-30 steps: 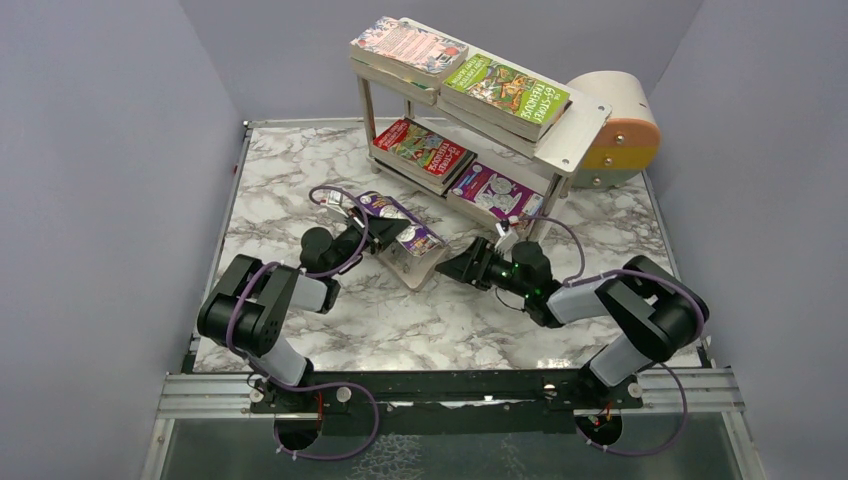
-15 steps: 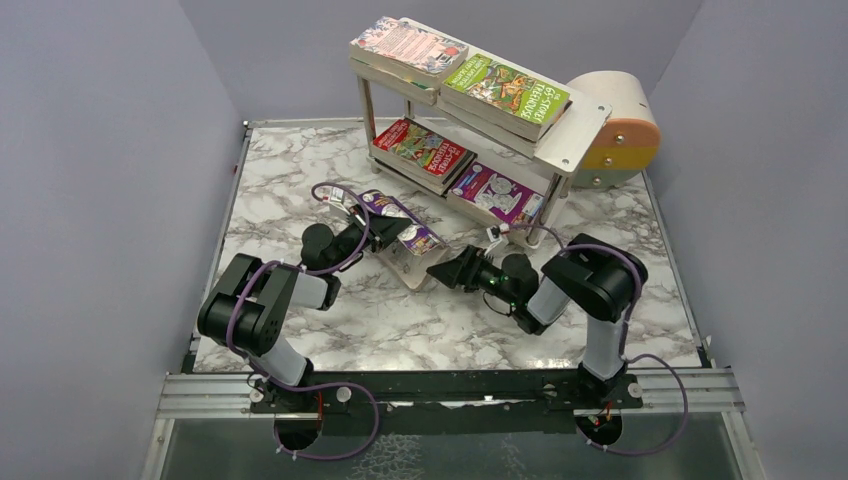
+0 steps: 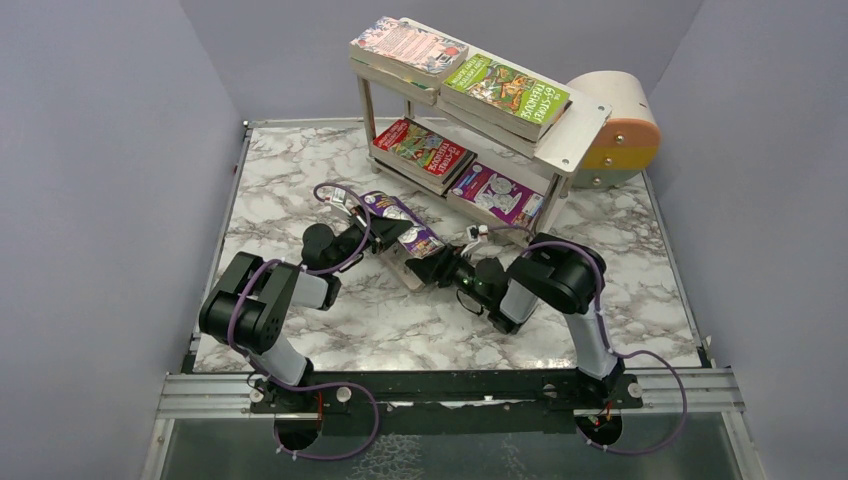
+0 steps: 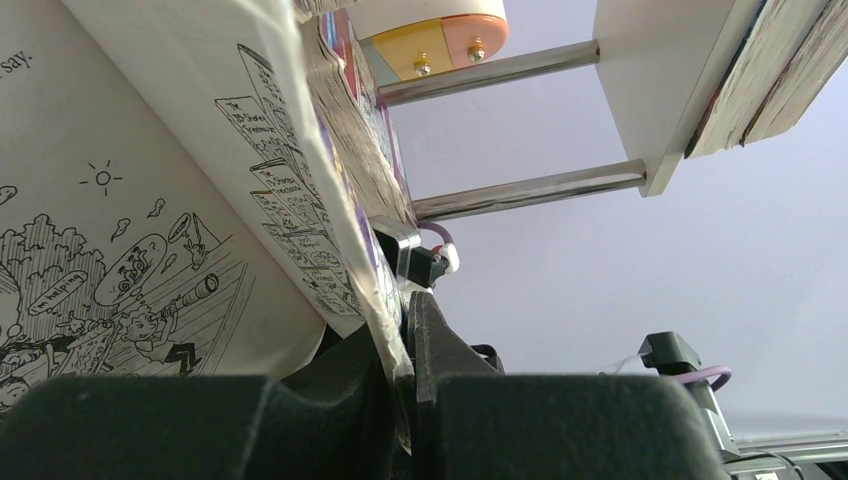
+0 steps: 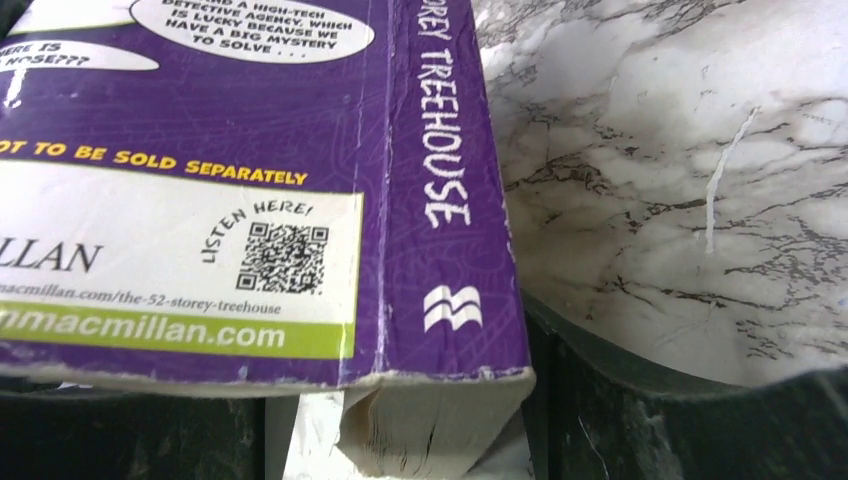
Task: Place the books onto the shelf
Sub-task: Pick up the book from the center of the board.
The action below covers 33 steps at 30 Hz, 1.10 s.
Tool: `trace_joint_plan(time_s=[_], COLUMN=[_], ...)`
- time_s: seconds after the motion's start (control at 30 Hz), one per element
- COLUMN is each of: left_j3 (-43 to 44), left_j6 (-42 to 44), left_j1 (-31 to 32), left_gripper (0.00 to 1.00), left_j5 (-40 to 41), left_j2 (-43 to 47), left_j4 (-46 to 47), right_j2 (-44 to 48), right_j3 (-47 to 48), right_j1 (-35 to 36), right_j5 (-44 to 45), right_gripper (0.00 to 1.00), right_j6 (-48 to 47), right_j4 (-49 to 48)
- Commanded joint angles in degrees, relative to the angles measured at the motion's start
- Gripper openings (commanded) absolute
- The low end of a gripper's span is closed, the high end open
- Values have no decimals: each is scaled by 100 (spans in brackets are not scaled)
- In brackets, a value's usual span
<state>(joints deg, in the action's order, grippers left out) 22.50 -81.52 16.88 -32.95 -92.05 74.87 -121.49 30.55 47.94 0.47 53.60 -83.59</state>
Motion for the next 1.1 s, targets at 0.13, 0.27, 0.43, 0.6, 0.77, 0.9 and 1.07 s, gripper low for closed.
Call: trace_joint_plan(time_s=[0.13,0.27,0.43,0.6,0.77,0.9,1.07], left_j3=[121,161,264,319,459,544,547], left_j6=[9,5,-13,36,443,1097,1792], left_j1=[-32,-45,-78,-286,-744,-1075,-1334], left_gripper=[0,0,0,42,61,66,99], left_j5=[-199,-207,-266,-186,-28,370,1280], left_j2=[-23,-39,-136,-53,488,1286,2483], left_j4=[354,323,300,110,-700,-2083,-3569], right_j2=[-678,-621,-518,-195,246,743,1447], right_j3=[-173,-298,-391,-393,-555,-666,-722], right_j1=[48,48,48,46,48,30,28], right_j5=[751,857,889,452,268,82,-219], right_gripper=[51,41,21,9,8,6,2], right_j6=[-102,-34,-22,-384,-547,-715,-820], right_j4=[-1829,-1834,-1838,-1839,-1828,-1673,-1117])
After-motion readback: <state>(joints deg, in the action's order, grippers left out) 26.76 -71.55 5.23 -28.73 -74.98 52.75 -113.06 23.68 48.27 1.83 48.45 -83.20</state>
